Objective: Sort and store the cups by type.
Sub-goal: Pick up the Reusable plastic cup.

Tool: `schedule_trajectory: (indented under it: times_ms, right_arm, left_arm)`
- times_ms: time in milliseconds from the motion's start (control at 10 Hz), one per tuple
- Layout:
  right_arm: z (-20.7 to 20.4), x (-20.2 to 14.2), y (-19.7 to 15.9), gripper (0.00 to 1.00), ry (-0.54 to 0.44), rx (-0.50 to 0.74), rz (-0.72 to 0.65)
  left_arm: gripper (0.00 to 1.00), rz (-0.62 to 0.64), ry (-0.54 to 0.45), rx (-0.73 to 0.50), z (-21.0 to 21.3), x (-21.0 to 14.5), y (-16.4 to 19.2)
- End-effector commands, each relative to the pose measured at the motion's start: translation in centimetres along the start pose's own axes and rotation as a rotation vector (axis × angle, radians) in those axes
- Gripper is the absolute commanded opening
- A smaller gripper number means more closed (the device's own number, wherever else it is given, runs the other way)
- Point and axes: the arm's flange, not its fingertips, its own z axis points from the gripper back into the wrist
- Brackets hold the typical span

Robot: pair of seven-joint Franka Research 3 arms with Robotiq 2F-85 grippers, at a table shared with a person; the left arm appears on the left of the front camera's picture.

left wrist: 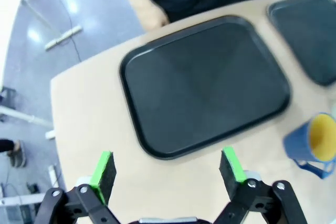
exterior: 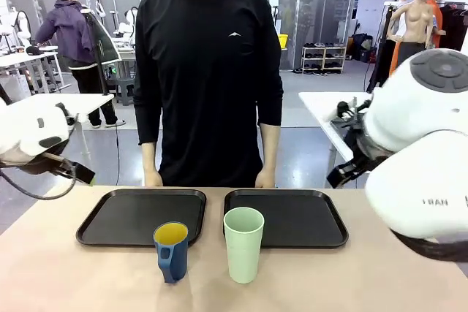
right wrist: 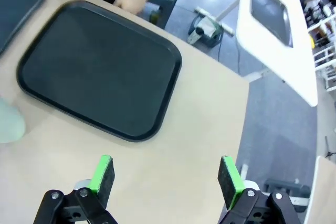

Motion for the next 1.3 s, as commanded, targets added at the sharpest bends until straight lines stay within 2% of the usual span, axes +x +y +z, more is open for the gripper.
schedule_trajectory:
  times_ms: [0,300,600,800,900,1000,1200]
  right_arm:
    - [-3.3,-4.3,-2.4,1.00,0.022,0.083,-0.068]
    - [-7.3,-5.3,-4.4,1.00,0.111,0.140,-0.123]
    - [-9.2,-5.2,-5.2,1.00,0.139,0.171,-0.144]
    - [-9.0,-5.0,-5.2,1.00,0.161,0.133,-0.153]
    - [-9.4,-4.2,-5.0,1.00,0.167,0.150,-0.154]
    - [-9.4,-4.2,-5.0,1.00,0.167,0.150,-0.154]
    - [-9.4,-4.2,-5.0,1.00,0.167,0.150,-0.154]
  left_arm:
    - [1.00,0.043,-0.020,0.010,-1.9,-5.8,1.4]
    - [1.00,0.114,0.020,0.029,-6.1,-6.7,5.0]
    - [1.00,0.136,0.026,0.004,-7.1,-6.2,5.3]
    - [1.00,0.132,0.031,-0.002,-7.2,-6.3,5.1]
    - [1.00,0.115,0.025,-0.018,-7.0,-6.3,4.7]
    - [1.00,0.133,0.053,0.007,-8.0,-4.6,5.1]
    - [1.00,0.133,0.053,0.007,-8.0,-4.6,5.1]
